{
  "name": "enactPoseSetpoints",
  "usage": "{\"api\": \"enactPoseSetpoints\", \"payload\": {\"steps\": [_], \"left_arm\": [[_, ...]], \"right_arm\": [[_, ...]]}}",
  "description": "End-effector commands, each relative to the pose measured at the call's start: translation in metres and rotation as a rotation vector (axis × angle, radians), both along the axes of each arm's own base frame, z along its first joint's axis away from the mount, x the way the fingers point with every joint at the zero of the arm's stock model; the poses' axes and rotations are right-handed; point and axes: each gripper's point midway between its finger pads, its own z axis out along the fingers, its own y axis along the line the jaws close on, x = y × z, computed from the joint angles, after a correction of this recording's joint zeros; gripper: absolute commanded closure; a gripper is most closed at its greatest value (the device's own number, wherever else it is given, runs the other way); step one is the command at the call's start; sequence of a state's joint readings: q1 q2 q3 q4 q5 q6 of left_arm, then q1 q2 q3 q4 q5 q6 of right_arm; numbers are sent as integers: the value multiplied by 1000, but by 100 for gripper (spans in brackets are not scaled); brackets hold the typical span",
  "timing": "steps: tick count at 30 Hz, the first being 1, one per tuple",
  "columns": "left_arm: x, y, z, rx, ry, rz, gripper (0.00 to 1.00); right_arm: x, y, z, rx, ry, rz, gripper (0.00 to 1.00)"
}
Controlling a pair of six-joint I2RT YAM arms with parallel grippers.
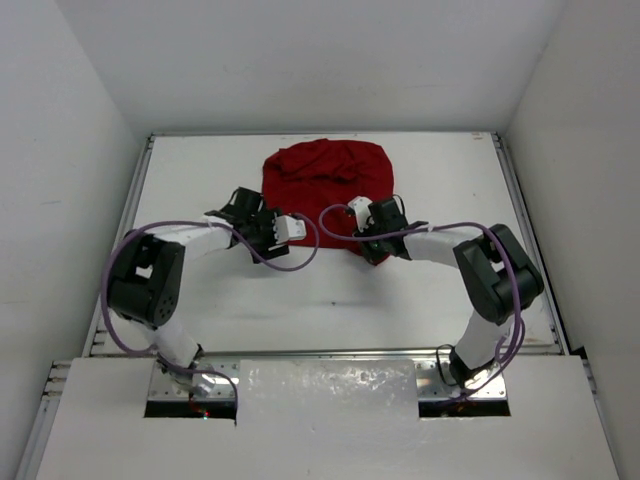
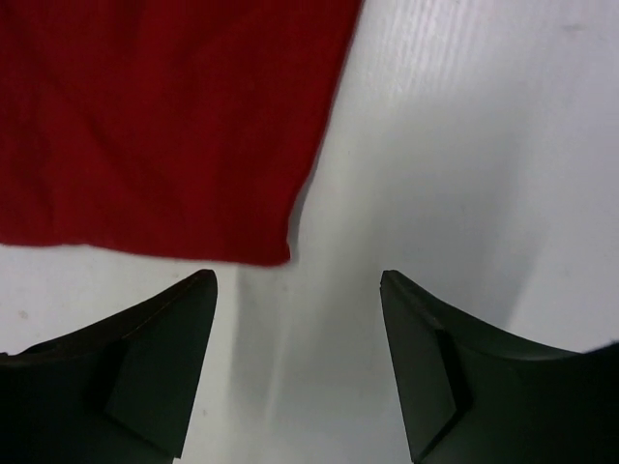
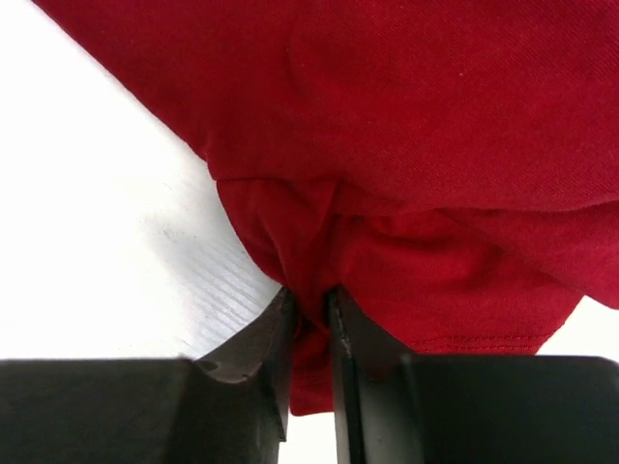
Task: Fold and stack the t-shirts
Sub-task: Flatten out the tshirt
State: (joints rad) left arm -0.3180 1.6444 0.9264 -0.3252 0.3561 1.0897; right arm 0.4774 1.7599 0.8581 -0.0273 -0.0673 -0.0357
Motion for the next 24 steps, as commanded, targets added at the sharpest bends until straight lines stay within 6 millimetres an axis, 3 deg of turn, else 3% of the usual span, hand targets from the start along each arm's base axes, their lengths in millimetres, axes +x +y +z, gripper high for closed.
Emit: {"api": "enactPoseSetpoints", "payload": {"steps": [1, 4, 7, 10, 11, 12, 15, 16, 18, 19, 20, 21, 22, 24], "left_arm": [[38, -11, 3, -22, -104, 119, 34], [50, -12, 1, -52, -123, 191, 38], [47, -11, -12, -32, -128, 186, 43], [61, -5, -16, -18, -172, 253, 70], [63, -4, -18, -13, -167, 270, 88], [67, -6, -13, -31, -162, 292, 96], [74, -7, 8, -62, -193, 331, 100], [79, -4, 27, -74, -233, 352, 100], [86, -3, 72, -106, -282, 380, 100], [96, -7, 106, -135, -332, 380, 100], [90, -5, 120, -123, -312, 382, 100], [87, -6, 150, -152, -339, 373, 100], [92, -8, 190, -187, -394, 371, 100], [75, -4, 232, -204, -412, 360, 100]], "right_arm": [[-12, -4, -8, 15, 39, -19, 82], [-12, -2, -2, 41, 30, -41, 92], [-11, -1, 2, 49, 21, -38, 100], [-11, 1, 6, 60, 14, -32, 100], [-12, 0, 5, 57, 16, -29, 100], [-13, -1, 5, 49, 12, -23, 100], [-8, -15, 15, -23, -34, -26, 100], [-6, -19, 21, -40, -53, -34, 100], [7, -23, 67, -41, -168, -44, 100], [10, -23, 83, -35, -202, -44, 100], [14, -25, 102, -42, -246, -43, 100], [19, -27, 122, -40, -288, -53, 100], [23, -29, 162, -17, -364, -65, 100], [29, -33, 217, -3, -483, -83, 100]]}}
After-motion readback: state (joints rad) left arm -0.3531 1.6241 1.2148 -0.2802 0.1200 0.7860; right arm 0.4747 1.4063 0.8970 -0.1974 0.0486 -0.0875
